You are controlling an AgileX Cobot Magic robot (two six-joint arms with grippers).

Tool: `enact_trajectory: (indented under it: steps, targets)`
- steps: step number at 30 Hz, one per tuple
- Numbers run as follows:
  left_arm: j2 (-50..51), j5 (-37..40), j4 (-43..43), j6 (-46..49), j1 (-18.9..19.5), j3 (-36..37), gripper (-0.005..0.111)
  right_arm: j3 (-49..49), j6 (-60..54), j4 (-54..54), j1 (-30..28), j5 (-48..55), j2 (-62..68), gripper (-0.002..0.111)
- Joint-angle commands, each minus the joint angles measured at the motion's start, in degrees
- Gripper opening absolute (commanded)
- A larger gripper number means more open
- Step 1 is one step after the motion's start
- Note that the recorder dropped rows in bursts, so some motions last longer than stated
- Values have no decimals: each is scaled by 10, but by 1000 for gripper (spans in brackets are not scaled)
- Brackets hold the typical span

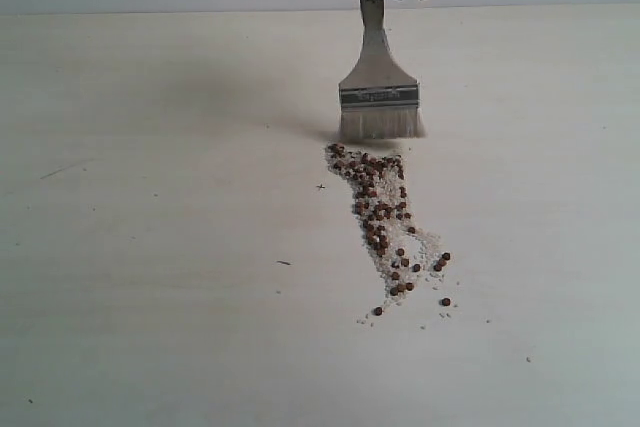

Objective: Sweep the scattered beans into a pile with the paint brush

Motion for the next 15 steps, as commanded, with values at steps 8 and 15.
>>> enact_trajectory:
  steps: [8, 15]
  targets:
    - [-3, -3, 0, 1, -1, 2, 0, 34, 12, 5, -13, -2, -113, 0]
    - [-3, -3, 0, 1, -1, 2, 0, 204, -38, 5, -16, -2, -235, 0]
